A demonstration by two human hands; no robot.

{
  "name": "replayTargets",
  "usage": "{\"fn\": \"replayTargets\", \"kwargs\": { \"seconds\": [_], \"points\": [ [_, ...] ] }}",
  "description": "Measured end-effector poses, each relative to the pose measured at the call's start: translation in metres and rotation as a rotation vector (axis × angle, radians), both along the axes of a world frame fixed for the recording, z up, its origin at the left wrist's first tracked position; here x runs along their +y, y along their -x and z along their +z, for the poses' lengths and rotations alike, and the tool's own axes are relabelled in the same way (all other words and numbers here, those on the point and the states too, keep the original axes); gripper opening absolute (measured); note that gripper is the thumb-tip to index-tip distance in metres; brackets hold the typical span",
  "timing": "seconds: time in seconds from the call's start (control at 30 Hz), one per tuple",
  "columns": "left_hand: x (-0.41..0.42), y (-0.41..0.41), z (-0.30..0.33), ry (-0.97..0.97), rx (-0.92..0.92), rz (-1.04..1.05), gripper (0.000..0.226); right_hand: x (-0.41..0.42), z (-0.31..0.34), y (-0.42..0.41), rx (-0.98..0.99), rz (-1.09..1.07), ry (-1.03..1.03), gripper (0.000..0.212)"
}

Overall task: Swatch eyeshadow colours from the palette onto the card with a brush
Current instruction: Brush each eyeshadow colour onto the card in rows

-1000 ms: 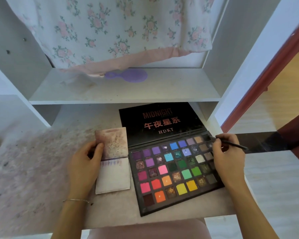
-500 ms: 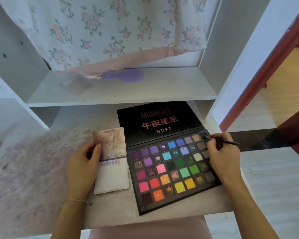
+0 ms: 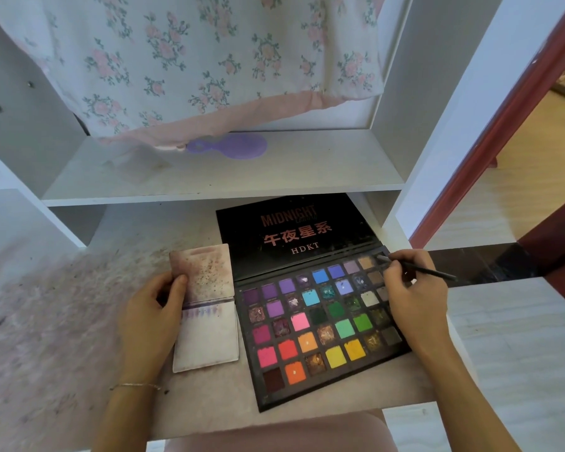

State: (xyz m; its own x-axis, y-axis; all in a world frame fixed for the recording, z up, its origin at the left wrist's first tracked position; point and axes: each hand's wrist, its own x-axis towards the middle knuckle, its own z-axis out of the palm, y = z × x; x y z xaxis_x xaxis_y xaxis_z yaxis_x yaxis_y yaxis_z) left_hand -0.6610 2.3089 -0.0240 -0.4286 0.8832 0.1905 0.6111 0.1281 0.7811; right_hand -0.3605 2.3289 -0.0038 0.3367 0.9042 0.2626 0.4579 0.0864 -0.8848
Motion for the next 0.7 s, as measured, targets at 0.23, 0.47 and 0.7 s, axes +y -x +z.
{"fn": "replayTargets", "kwargs": {
  "seconds": [0.23, 0.47, 0.7],
  "points": [
    [0.000, 0.000, 0.001, 0.016, 0.002, -0.007, 0.021, -0.007, 0.012, 0.044, 0.164, 0.293, 0.119, 0.030],
    [0.000, 0.000, 0.001, 0.026, 0.002, -0.007, 0.021, -0.017, 0.004, 0.096, 0.132, 0.576, 0.167, 0.025],
    [0.001, 0.004, -0.005, 0.016, -0.025, -0.020, 0.014, -0.012, -0.002, 0.122, 0.045, 0.649, 0.173, 0.020]
  ]
}}
